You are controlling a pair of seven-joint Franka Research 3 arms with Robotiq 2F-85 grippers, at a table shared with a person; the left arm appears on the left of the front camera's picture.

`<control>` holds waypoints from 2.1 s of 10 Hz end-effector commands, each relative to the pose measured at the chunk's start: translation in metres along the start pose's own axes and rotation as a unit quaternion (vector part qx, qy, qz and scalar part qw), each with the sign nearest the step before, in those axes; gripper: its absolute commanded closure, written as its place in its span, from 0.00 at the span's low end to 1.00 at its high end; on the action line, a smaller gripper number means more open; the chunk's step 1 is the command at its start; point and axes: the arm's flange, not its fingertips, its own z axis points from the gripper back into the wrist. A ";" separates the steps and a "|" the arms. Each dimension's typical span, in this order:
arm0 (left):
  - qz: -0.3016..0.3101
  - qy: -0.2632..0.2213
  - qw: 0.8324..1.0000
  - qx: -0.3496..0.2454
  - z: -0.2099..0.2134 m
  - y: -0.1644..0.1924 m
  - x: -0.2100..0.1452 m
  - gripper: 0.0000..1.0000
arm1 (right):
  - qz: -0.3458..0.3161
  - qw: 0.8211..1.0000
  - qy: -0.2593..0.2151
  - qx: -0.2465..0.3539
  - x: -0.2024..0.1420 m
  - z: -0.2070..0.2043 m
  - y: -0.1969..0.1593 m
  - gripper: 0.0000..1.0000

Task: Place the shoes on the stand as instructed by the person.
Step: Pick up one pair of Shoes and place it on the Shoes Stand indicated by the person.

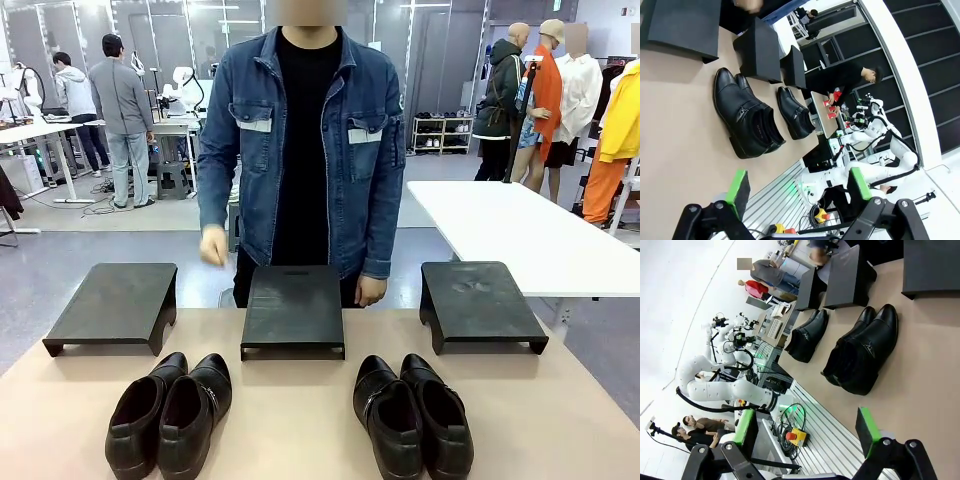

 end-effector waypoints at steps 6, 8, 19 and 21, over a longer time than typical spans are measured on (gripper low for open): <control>-0.009 0.001 1.000 -0.008 0.001 -0.003 -0.002 0.00 | 0.006 1.000 0.001 0.003 -0.001 0.001 0.001 0.00; -0.009 0.001 1.000 -0.008 0.001 -0.003 -0.002 0.00 | 0.006 1.000 0.001 0.003 -0.001 0.001 0.001 0.00; -0.002 0.055 0.995 0.083 -0.044 -0.050 0.014 0.00 | 0.006 1.000 0.001 0.003 -0.001 0.001 0.001 0.00; -0.020 0.109 0.983 0.149 -0.094 -0.112 0.009 0.00 | 0.006 1.000 0.001 0.003 -0.001 0.001 0.001 0.00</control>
